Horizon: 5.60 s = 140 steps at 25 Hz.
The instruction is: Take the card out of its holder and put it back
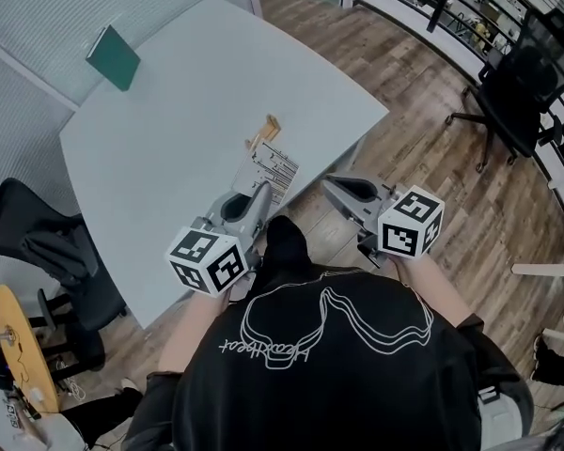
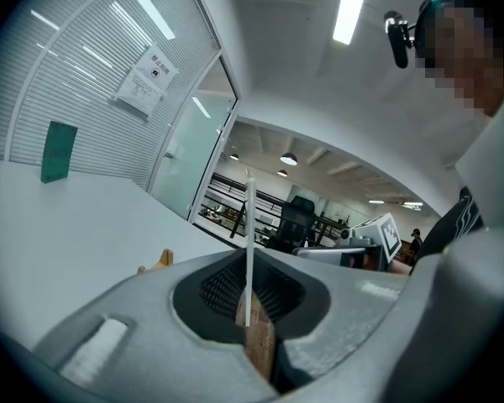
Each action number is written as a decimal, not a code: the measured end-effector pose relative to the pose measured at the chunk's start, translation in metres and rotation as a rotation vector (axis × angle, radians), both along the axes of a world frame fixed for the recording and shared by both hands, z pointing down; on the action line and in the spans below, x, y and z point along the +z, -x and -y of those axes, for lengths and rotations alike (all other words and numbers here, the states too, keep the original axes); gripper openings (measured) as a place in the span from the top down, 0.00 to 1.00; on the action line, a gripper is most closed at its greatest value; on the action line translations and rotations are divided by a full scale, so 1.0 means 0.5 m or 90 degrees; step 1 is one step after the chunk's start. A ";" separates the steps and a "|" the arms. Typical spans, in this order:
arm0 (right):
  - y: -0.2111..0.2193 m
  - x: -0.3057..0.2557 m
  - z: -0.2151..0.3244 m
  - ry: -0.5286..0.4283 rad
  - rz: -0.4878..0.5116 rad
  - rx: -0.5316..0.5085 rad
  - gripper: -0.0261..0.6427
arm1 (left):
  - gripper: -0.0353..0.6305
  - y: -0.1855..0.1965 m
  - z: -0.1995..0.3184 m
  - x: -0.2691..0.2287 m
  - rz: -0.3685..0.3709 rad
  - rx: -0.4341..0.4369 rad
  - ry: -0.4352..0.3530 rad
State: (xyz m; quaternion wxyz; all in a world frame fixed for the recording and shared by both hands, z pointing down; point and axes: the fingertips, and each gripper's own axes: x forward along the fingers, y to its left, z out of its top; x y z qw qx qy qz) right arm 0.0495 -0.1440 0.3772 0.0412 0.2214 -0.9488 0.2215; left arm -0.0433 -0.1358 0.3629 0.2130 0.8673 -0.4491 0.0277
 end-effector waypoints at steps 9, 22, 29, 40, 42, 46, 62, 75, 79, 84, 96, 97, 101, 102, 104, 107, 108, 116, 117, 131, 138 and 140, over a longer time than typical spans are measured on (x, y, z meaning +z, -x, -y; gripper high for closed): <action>0.018 0.016 0.055 0.027 -0.003 0.009 0.95 | 0.91 0.030 0.082 -0.017 -0.010 0.003 -0.008; 0.043 0.075 0.139 0.082 -0.017 0.026 0.95 | 0.91 0.122 0.233 0.024 0.043 -0.004 -0.025; 0.045 0.105 0.171 0.103 -0.025 0.033 0.95 | 0.91 0.140 0.302 0.075 0.092 0.007 -0.029; 0.047 0.140 0.203 0.131 -0.036 0.040 0.95 | 0.91 0.136 0.366 0.155 0.146 0.053 -0.016; 0.047 0.146 0.205 0.134 -0.038 0.043 0.95 | 0.91 0.138 0.372 0.171 0.150 0.059 -0.007; 0.049 0.154 0.210 0.140 -0.042 0.045 0.95 | 0.91 0.140 0.386 0.198 0.147 0.070 0.007; 0.048 0.164 0.232 0.153 -0.037 0.052 0.95 | 0.91 0.142 0.406 0.233 0.141 0.064 0.029; 0.028 0.172 0.239 0.157 -0.038 0.065 0.95 | 0.91 0.139 0.406 0.270 0.142 0.066 0.048; 0.023 0.175 0.241 0.159 -0.039 0.069 0.95 | 0.91 0.136 0.404 0.287 0.143 0.067 0.054; 0.011 0.170 0.247 0.159 -0.040 0.077 0.95 | 0.91 0.129 0.401 0.306 0.142 0.068 0.062; -0.009 0.189 0.234 0.170 -0.044 0.089 0.95 | 0.91 0.127 0.400 0.334 0.138 0.057 0.078; -0.009 0.189 0.231 0.170 -0.044 0.088 0.95 | 0.91 0.127 0.399 0.334 0.138 0.054 0.077; -0.013 0.188 0.219 0.166 -0.045 0.082 0.95 | 0.91 0.126 0.395 0.332 0.130 0.042 0.074; -0.014 0.185 0.218 0.162 -0.044 0.081 0.95 | 0.87 0.125 0.394 0.331 0.126 0.040 0.076; -0.016 0.177 0.218 0.149 -0.043 0.077 0.95 | 0.76 0.123 0.393 0.329 0.119 0.036 0.081; -0.022 0.159 0.213 0.131 -0.037 0.069 0.95 | 0.72 0.127 0.384 0.317 0.118 0.022 0.081; -0.023 0.153 0.210 0.126 -0.035 0.066 0.95 | 0.71 0.131 0.378 0.312 0.115 0.015 0.082; -0.036 0.084 0.172 0.062 -0.010 0.041 0.95 | 0.69 0.160 0.280 0.231 0.067 -0.060 0.058; -0.037 0.074 0.164 0.049 -0.012 0.037 0.95 | 0.69 0.153 0.260 0.216 0.058 -0.057 0.061; 0.030 -0.039 0.015 0.002 0.054 -0.094 0.95 | 0.77 0.021 0.025 -0.021 -0.060 0.025 -0.018; 0.052 -0.060 -0.015 -0.040 0.042 -0.130 0.95 | 0.90 -0.013 -0.012 -0.054 -0.045 0.070 -0.044; 0.056 -0.067 -0.025 -0.049 0.041 -0.135 0.95 | 0.92 -0.018 -0.020 -0.052 -0.034 0.077 -0.046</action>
